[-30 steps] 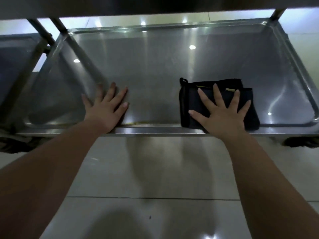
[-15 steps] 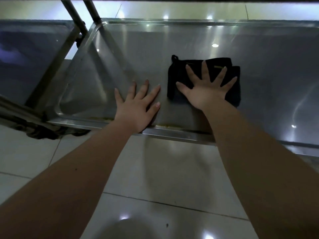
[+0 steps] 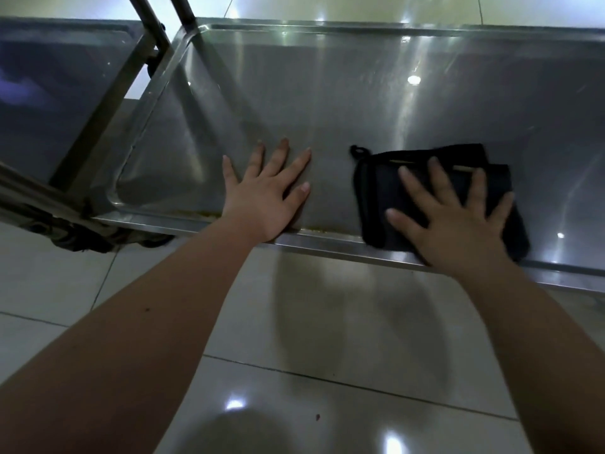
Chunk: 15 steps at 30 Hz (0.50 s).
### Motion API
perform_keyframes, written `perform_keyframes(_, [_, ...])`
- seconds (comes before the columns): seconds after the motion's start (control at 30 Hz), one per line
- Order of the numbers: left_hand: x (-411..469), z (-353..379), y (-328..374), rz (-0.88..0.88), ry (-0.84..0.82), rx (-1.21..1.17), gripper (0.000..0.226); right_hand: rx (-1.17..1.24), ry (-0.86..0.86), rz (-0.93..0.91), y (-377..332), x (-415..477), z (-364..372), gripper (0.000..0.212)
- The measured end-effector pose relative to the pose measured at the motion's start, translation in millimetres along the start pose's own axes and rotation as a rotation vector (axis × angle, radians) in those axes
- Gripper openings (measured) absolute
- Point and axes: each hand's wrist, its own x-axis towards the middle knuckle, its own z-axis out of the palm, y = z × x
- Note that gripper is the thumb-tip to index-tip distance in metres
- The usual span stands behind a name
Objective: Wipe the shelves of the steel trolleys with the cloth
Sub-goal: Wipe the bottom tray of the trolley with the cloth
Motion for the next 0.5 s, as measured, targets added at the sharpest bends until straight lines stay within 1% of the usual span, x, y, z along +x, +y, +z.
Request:
perform_keyframes(0.1, [1, 3, 4, 0.004, 0.003, 0.021, 0.057, 0.018, -0.005, 0.149, 37, -1, -7, 0.075])
perform_keyframes(0.2, [1, 6, 5, 0.012, 0.012, 0.041, 0.060, -0.014, 0.030, 0.216, 31, -3, -2, 0.078])
perform_keyframes(0.27, [2, 5, 4, 0.006, 0.006, 0.053, 0.061, -0.001, 0.054, 0.214, 2, -1, 2, 0.079])
perform_keyframes(0.33, [1, 5, 4, -0.001, 0.012, 0.034, 0.063, 0.005, 0.074, 0.136, -43, 1, 6, 0.077])
perform_keyframes(0.4, [-1, 4, 3, -0.005, 0.042, -0.056, 0.061, 0.011, 0.068, 0.057, -95, 4, 9, 0.075])
perform_keyframes(0.5, [-5, -2, -3, 0.008, 0.118, -0.244, 0.059, 0.010, -0.019, 0.006, -150, 7, 10, 0.073])
